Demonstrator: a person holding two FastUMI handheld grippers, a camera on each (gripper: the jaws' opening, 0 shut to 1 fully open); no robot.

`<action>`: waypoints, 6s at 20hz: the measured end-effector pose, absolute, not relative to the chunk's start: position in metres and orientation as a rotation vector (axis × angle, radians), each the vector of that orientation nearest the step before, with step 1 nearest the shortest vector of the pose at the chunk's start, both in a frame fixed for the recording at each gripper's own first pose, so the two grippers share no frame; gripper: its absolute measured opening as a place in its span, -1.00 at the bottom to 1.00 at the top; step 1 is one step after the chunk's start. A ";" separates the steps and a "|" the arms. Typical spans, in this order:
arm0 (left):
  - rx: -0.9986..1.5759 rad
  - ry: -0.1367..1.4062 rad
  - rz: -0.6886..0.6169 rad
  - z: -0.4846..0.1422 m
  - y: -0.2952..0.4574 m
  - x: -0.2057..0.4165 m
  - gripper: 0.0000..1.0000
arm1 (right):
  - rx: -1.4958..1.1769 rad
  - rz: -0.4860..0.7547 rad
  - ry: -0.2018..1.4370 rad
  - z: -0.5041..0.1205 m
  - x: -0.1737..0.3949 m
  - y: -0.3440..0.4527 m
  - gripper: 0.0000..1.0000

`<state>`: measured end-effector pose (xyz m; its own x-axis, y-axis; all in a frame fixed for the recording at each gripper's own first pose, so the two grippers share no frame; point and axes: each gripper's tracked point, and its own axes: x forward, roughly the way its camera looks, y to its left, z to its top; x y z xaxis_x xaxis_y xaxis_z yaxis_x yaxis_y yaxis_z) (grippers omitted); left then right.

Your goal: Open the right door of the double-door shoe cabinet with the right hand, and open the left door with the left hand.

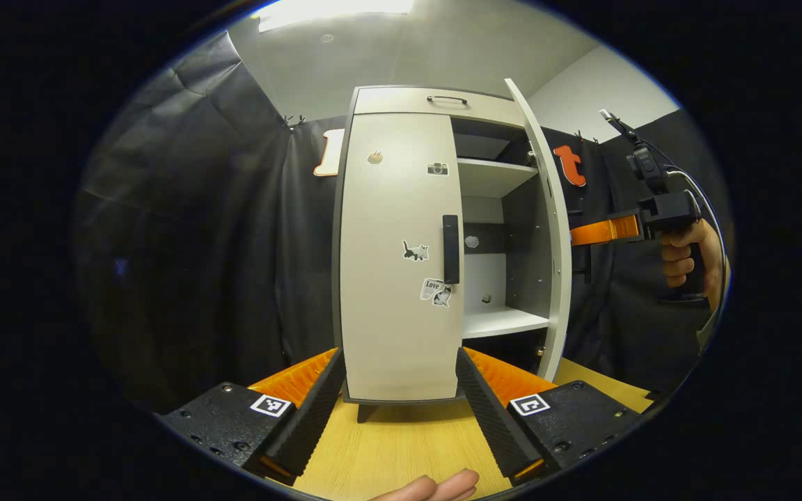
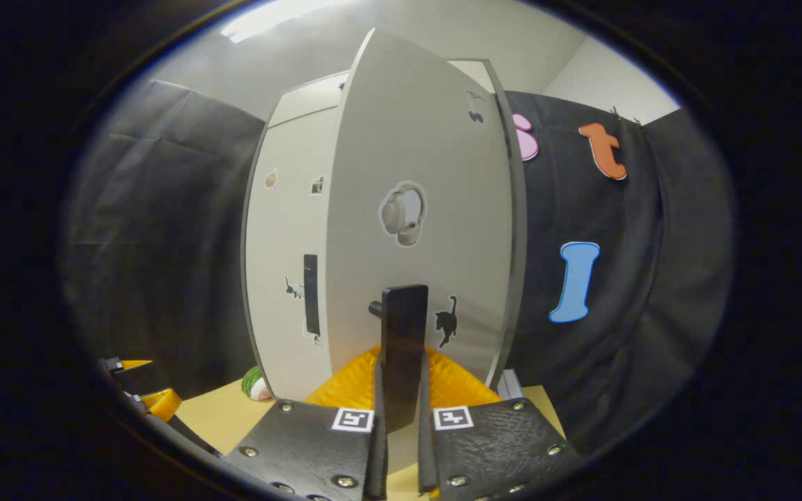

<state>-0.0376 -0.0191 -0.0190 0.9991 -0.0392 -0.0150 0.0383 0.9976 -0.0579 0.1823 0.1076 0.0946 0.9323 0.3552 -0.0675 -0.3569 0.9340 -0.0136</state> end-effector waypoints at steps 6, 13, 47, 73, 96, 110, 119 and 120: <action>-0.047 0.041 -0.049 -0.032 -0.026 -0.031 0.96 | 0.014 0.370 0.072 0.095 0.181 0.093 -0.66; -0.045 0.050 -0.062 -0.037 -0.031 -0.029 0.96 | 0.038 0.331 0.071 0.094 0.182 0.076 -0.90; -0.103 0.024 -0.142 -0.001 -0.074 0.059 0.97 | 0.126 0.081 -0.130 0.093 0.121 -0.020 0.58; 0.000 0.026 -0.130 0.057 -0.103 0.249 0.14 | 0.128 0.216 -0.111 0.031 0.032 0.082 1.00; -0.046 0.083 -0.166 0.048 -0.096 0.230 -0.51 | 0.127 0.229 -0.087 0.020 0.031 0.099 1.00; -0.074 0.089 -0.222 0.053 -0.065 0.163 -0.52 | 0.131 0.235 -0.073 0.011 0.028 0.114 0.94; -0.076 0.088 -0.254 0.056 -0.034 0.122 -0.52 | 0.159 0.233 -0.050 0.002 0.031 0.122 1.00; -0.071 0.089 -0.254 0.057 -0.030 0.118 -0.50 | 0.163 0.234 -0.048 0.002 0.033 0.125 1.00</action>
